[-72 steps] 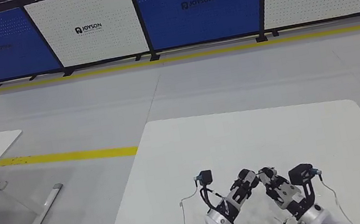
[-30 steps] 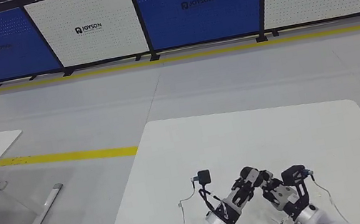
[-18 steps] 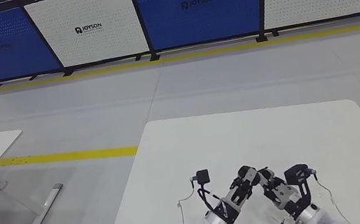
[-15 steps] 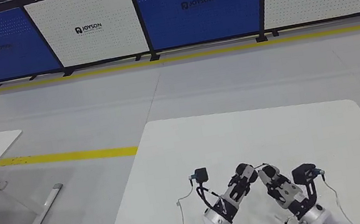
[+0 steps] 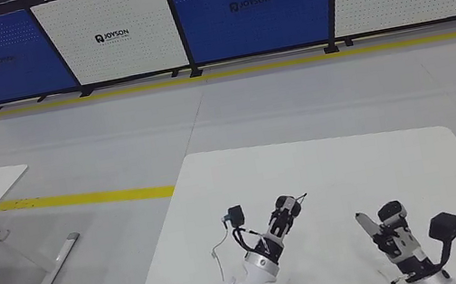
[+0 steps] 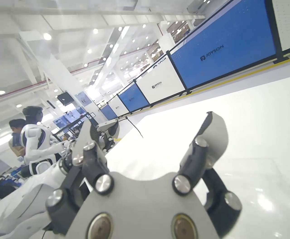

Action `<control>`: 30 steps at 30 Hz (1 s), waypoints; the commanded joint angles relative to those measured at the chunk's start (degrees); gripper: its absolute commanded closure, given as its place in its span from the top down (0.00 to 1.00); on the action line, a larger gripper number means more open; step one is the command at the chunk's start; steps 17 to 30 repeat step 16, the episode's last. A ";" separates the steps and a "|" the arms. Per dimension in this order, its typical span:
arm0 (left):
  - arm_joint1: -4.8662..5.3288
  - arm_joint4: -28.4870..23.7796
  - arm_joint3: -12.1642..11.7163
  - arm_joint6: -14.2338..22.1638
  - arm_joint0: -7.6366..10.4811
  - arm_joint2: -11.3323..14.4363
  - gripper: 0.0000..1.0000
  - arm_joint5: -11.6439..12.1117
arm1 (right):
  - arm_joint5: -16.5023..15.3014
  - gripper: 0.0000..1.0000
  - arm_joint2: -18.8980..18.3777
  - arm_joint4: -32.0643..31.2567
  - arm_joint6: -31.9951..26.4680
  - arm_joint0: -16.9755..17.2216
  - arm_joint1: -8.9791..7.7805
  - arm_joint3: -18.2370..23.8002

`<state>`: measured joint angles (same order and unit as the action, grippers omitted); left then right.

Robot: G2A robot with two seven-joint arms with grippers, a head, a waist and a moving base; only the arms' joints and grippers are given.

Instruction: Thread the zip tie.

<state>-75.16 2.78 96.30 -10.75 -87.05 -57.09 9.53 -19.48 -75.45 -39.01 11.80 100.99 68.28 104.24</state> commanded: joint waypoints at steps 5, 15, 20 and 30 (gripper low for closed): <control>-0.25 -0.16 -1.12 -2.30 0.43 -0.42 0.00 0.00 | 0.00 1.00 -0.06 1.65 1.80 0.40 -0.63 -0.08; -0.45 -1.79 -1.51 -3.06 0.83 -0.89 0.00 -1.87 | 1.10 1.00 -0.53 5.86 1.88 0.12 -0.38 0.20; -0.52 -1.95 -1.56 -3.46 0.96 -0.97 0.00 -2.16 | 0.92 1.00 -1.05 8.14 2.31 0.24 -0.31 0.34; -0.52 -1.95 -1.56 -3.46 0.96 -0.97 0.00 -2.16 | 0.92 1.00 -1.05 8.14 2.31 0.24 -0.31 0.34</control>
